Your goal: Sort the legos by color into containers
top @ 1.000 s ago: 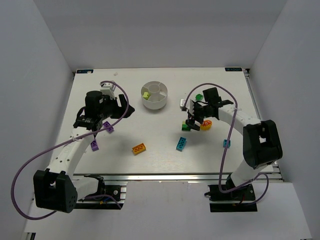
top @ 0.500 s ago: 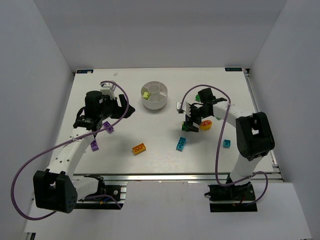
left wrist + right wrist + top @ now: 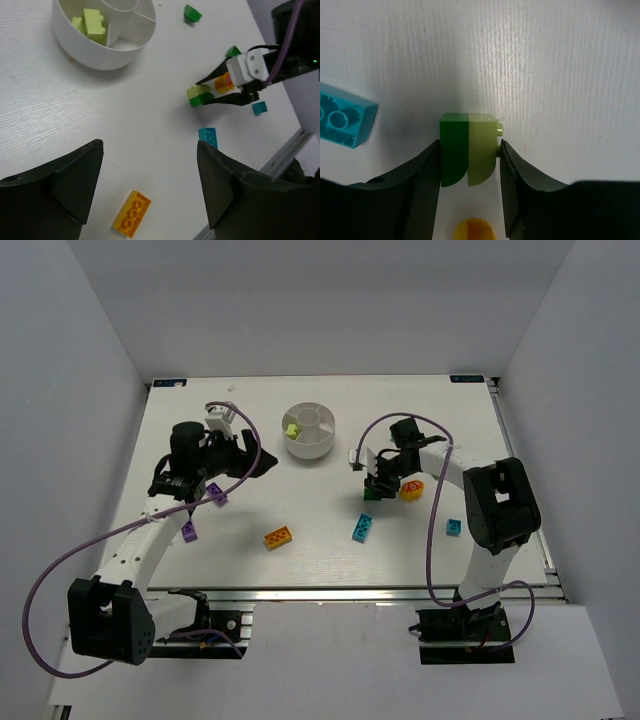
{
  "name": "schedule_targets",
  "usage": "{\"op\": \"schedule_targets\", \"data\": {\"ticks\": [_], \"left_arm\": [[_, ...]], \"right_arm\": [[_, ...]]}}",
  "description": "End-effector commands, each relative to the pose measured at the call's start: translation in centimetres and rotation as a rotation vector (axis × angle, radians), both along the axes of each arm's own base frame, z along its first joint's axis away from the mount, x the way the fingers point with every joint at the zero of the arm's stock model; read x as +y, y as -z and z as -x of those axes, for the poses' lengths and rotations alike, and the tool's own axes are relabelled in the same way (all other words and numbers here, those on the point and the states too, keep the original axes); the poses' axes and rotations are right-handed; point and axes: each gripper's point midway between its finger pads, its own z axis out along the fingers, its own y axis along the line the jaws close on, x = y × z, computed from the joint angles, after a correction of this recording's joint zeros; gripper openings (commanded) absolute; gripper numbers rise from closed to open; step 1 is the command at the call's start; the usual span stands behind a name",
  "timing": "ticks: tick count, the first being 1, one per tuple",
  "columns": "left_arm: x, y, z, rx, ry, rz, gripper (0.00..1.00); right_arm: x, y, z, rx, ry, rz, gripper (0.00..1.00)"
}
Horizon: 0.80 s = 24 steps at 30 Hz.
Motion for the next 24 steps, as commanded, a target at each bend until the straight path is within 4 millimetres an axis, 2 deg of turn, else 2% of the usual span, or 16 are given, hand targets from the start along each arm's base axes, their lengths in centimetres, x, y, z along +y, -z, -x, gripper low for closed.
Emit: {"op": "schedule_targets", "data": {"ticks": [1,5,7,8,9,11,12,15,17,20,22,24], "left_arm": [[-2.2,-1.2,1.1,-0.019,0.133,0.095,0.85],[-4.5,-0.6,1.9,0.06,0.241,0.23,0.86],[-5.4,0.0,2.2,0.092,0.275,0.269,0.86],[-6.0,1.1,2.2,0.151,0.281,0.284,0.86],[-6.5,1.4,2.2,0.174,0.289,0.289,0.85],[-7.6,1.7,2.5,0.218,0.316,0.299,0.85],[-8.7,2.4,3.0,0.261,0.343,0.296,0.85],[-11.1,2.0,3.4,0.293,0.379,0.322,0.85],[-12.4,1.2,3.6,0.301,0.396,0.357,0.85],[-14.4,1.0,4.0,0.321,0.419,0.371,0.85],[-15.5,0.6,4.4,0.324,0.442,0.381,0.85],[-16.0,-0.3,4.4,0.301,0.449,0.396,0.85]], "right_arm": [[0.4,-1.0,-0.2,-0.035,-0.042,-0.004,0.42],[0.3,-2.0,0.1,-0.062,-0.056,-0.016,0.34],[0.6,-3.9,0.2,-0.111,-0.065,-0.045,0.34],[0.7,-4.6,0.5,-0.118,-0.067,-0.066,0.34],[1.1,-6.7,0.7,-0.164,-0.076,-0.098,0.33],[1.7,-9.2,1.3,-0.202,-0.086,-0.151,0.33],[2.1,-11.2,1.9,-0.256,-0.101,-0.179,0.33],[3.0,-14.5,3.3,-0.367,-0.145,-0.209,0.32],[4.3,-15.6,4.8,-0.367,-0.19,-0.224,0.3],[5.2,-16.7,6.4,-0.382,-0.224,-0.231,0.3],[5.6,-16.4,7.5,-0.371,-0.251,-0.221,0.3],[5.3,-16.0,7.8,-0.385,-0.253,-0.194,0.3]]}}
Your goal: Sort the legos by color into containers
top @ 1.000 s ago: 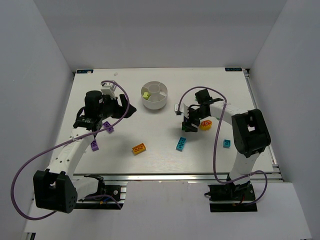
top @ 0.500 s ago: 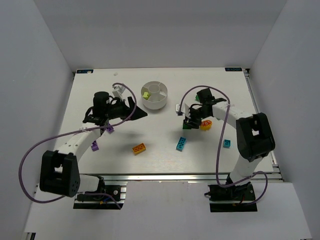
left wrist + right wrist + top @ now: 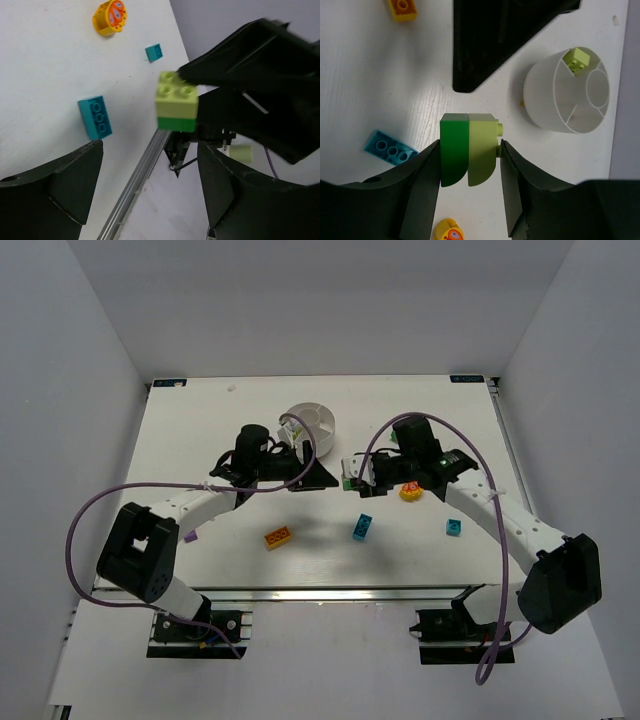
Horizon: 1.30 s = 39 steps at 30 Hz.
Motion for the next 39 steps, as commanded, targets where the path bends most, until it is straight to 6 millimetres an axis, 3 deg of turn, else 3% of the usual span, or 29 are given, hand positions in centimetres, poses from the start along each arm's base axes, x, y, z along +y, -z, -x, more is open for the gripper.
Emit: {"op": "schedule_targets", "data": {"ticks": [1,4,19,36,39], "left_arm": [[-1.6,-4.0,-0.2,-0.071,0.011,0.083,0.85],[-2.0,-4.5,-0.4,-0.077,0.004,0.077,0.85],[-4.6,-1.7,0.5,-0.031,0.039,-0.003,0.79],[-5.5,-2.3,0.6,-0.036,0.084,0.029,0.51],[-5.5,-2.3,0.9,-0.033,0.093,0.035,0.35]], "right_arm": [[-0.4,1.0,1.3,-0.002,-0.012,0.046,0.3],[-0.4,1.0,1.8,-0.021,-0.013,0.057,0.3],[0.4,-0.9,3.1,-0.024,-0.022,0.009,0.31],[0.6,-0.8,3.5,-0.021,-0.033,0.01,0.35],[0.6,-0.8,3.4,-0.021,-0.029,0.007,0.38]]}}
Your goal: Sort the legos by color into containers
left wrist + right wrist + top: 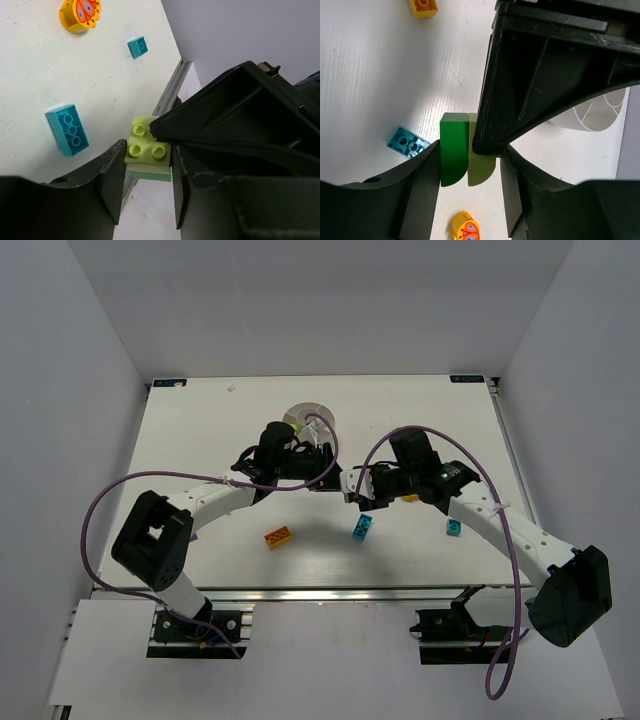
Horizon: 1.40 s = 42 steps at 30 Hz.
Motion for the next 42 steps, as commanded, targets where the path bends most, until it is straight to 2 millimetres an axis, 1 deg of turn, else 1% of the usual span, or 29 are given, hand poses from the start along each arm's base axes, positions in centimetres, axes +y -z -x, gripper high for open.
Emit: {"op": "schedule_targets", "data": {"ticks": [1,2,4,5,7,8,9,10,13,16,19,20,21,22,24,25,26,28,30,31,32,33,34,35,36,38,40,41,42], "left_arm": [[-0.4,-1.7,-0.4,-0.05,0.015,0.036,0.31],[-0.5,-1.8,-0.3,-0.051,0.019,0.039,0.24],[-0.5,-2.0,-0.1,-0.05,0.032,0.048,0.17],[-0.5,-2.0,-0.1,-0.049,0.035,0.05,0.12],[-0.6,-2.1,0.0,-0.051,0.042,0.053,0.07],[-0.6,-2.1,0.1,-0.05,0.05,0.056,0.06],[-0.6,-2.1,0.2,-0.048,0.052,0.057,0.01],[-0.6,-2.2,0.3,-0.047,0.055,0.059,0.0],[-0.4,-2.2,0.5,-0.054,0.057,0.061,0.0],[0.2,-1.8,-0.1,-0.07,0.023,0.027,0.0],[1.4,-2.5,-1.5,-0.131,-0.042,-0.009,0.0],[1.5,-2.0,-1.3,-0.133,-0.034,-0.028,0.0],[1.8,-2.6,-2.4,-0.202,-0.066,-0.057,0.0],[2.2,-2.0,-2.3,-0.19,-0.071,-0.1,0.0],[2.8,-2.6,-3.3,-0.26,-0.11,-0.141,0.0],[3.2,-2.5,-3.5,-0.275,-0.125,-0.166,0.0],[3.6,-2.5,-3.8,-0.3,-0.145,-0.185,0.0],[4.7,-3.3,-4.4,-0.38,-0.197,-0.22,0.0],[5.5,-3.7,-4.2,-0.445,-0.205,-0.232,0.0],[5.5,-4.1,-4.1,-0.475,-0.205,-0.221,0.0],[5.5,-4.2,-3.9,-0.495,-0.194,-0.213,0.0],[5.6,-4.4,-3.7,-0.53,-0.177,-0.208,0.0],[5.4,-4.6,-3.0,-0.56,-0.159,-0.19,0.0],[5.6,-4.5,-2.7,-0.572,-0.155,-0.189,0.0],[5.4,-5.0,-2.4,-0.615,-0.148,-0.17,0.0],[5.7,-5.7,-1.6,-0.662,-0.153,-0.131,0.0],[5.6,-6.3,-1.1,-0.681,-0.15,-0.087,0.0],[5.8,-6.3,-0.7,-0.681,-0.138,-0.066,0.0],[5.7,-6.4,-0.5,-0.67,-0.138,-0.05,0.0]], "right_arm": [[0.6,-1.8,0.3,-0.024,-0.02,-0.045,0.38],[0.7,-1.9,0.4,-0.024,-0.02,-0.05,0.41],[0.7,-2.0,0.3,-0.024,-0.015,-0.052,0.45],[0.7,-1.9,0.3,-0.019,-0.012,-0.052,0.49],[0.7,-1.9,0.1,-0.019,-0.003,-0.058,0.52],[0.7,-2.0,0.0,-0.022,0.005,-0.06,0.57],[0.6,-1.9,-0.1,-0.015,0.014,-0.061,0.59],[0.7,-2.0,-0.3,-0.021,0.024,-0.063,0.63],[0.6,-2.0,-1.0,-0.023,0.075,-0.075,0.89],[0.2,-2.5,-1.7,-0.012,0.146,-0.099,0.89],[-0.5,-2.6,-2.5,-0.005,0.228,-0.113,0.89],[-0.7,-2.4,-2.6,0.007,0.25,-0.114,0.89],[-1.0,-2.3,-2.7,0.027,0.277,-0.122,0.89],[-1.1,-2.3,-2.5,0.073,0.307,-0.141,0.89],[-1.5,-2.0,-2.3,0.147,0.341,-0.164,0.89],[-1.0,-2.2,-1.4,0.234,0.343,-0.205,0.89],[-1.3,-2.4,-1.3,0.274,0.347,-0.227,0.89],[-0.7,-3.0,0.3,0.399,0.289,-0.266,0.89],[-0.4,-3.0,0.8,0.552,0.297,-0.307,0.89],[-0.2,-3.6,1.6,0.652,0.248,-0.345,0.89],[0.2,-3.8,2.3,0.78,0.253,-0.365,0.89],[0.8,-3.7,2.0,0.857,0.233,-0.391,0.89],[1.0,-4.7,2.8,0.951,0.155,-0.432,0.89],[1.0,-5.0,2.9,1.021,0.138,-0.456,0.89],[1.2,-5.8,3.2,1.144,0.156,-0.474,0.89],[1.5,-6.3,3.2,1.137,0.078,-0.507,0.89],[1.5,-6.5,3.7,1.229,0.072,-0.499,0.89],[1.6,-7.5,3.4,1.148,0.01,-0.533,0.89],[1.7,-7.8,3.5,1.143,-0.007,-0.543,0.89]]}}
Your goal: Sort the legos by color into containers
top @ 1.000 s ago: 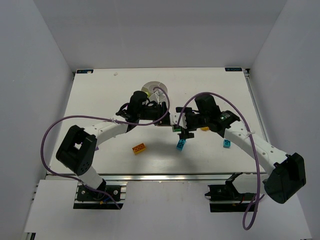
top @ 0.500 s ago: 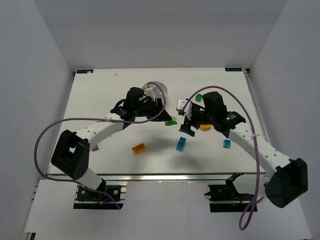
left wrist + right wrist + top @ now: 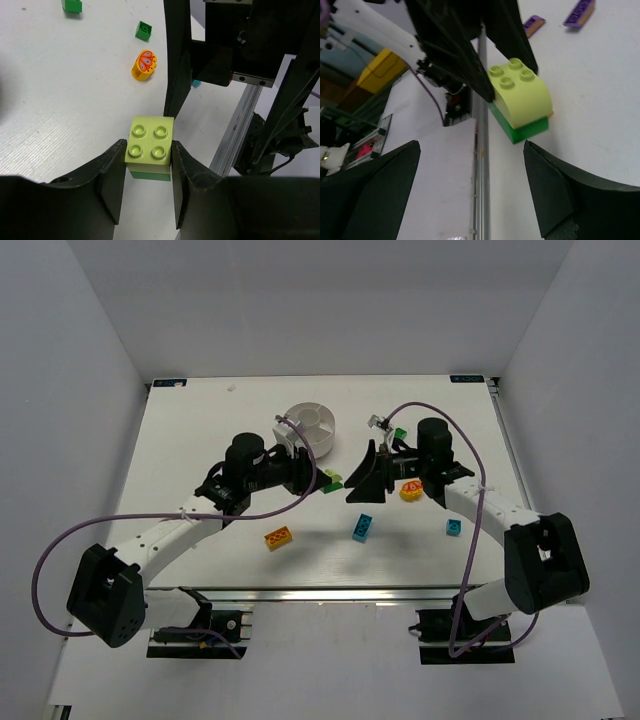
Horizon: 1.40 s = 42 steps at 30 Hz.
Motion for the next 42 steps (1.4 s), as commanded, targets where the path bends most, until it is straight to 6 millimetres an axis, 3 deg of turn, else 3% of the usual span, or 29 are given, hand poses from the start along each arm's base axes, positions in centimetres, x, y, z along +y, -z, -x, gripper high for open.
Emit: {"op": "schedule_targets", "data": {"ticks": [1,10,18,21,22,23,24,25,26,27,29,30,37,42], "left_arm": [[-0.3,-3.1,0.6,-0.112,0.044,0.092,0.0],[-1.3,-4.7,1.8,-0.05,0.101,0.206,0.0],[-1.4,-5.9,2.2,-0.047,0.118,0.24,0.0],[-1.2,-6.2,2.0,-0.056,0.099,0.232,0.0],[-1.1,-6.3,2.0,-0.061,0.092,0.228,0.0],[-0.9,-6.8,1.6,-0.076,0.071,0.227,0.0],[-0.7,-6.6,1.5,-0.076,0.061,0.21,0.0],[-0.6,-6.8,1.4,-0.084,0.051,0.204,0.0],[-0.6,-7.4,1.2,-0.098,0.045,0.204,0.0],[-0.2,-7.8,0.8,-0.107,0.023,0.201,0.0],[-0.2,-8.4,0.6,-0.117,0.019,0.208,0.0],[-0.3,-9.2,0.6,-0.127,0.019,0.217,0.0],[-0.5,-12.5,1.4,-0.17,0.06,0.29,0.0],[-0.7,-13.3,2.2,-0.175,0.098,0.312,0.0]], "right_arm": [[0.1,-5.0,1.7,-0.013,-0.137,-0.139,0.89],[-0.2,-4.4,2.5,-0.145,-0.234,-0.21,0.87],[-0.2,-4.3,1.3,-0.123,-0.213,-0.21,0.89],[-0.5,-5.1,0.6,-0.115,-0.17,-0.214,0.89],[-0.5,-5.0,0.2,-0.195,-0.155,-0.226,0.89],[-0.3,-4.3,-0.4,-0.089,-0.123,-0.193,0.89],[-0.5,-5.6,-1.0,-0.128,-0.058,-0.198,0.89],[-0.1,-6.4,-3.0,-0.381,-0.023,-0.203,0.89],[-0.2,-4.0,-2.9,-0.223,0.023,-0.084,0.89],[-0.2,-4.8,-3.2,-0.32,0.037,-0.069,0.89],[-0.4,-5.1,-2.1,-0.258,-0.007,-0.096,0.89],[-0.4,-6.4,-1.9,-0.334,-0.028,-0.14,0.89],[-0.3,-5.3,-2.1,-0.308,-0.016,-0.127,0.89],[-0.1,-5.6,-1.4,-0.281,-0.054,-0.147,0.89]]}}
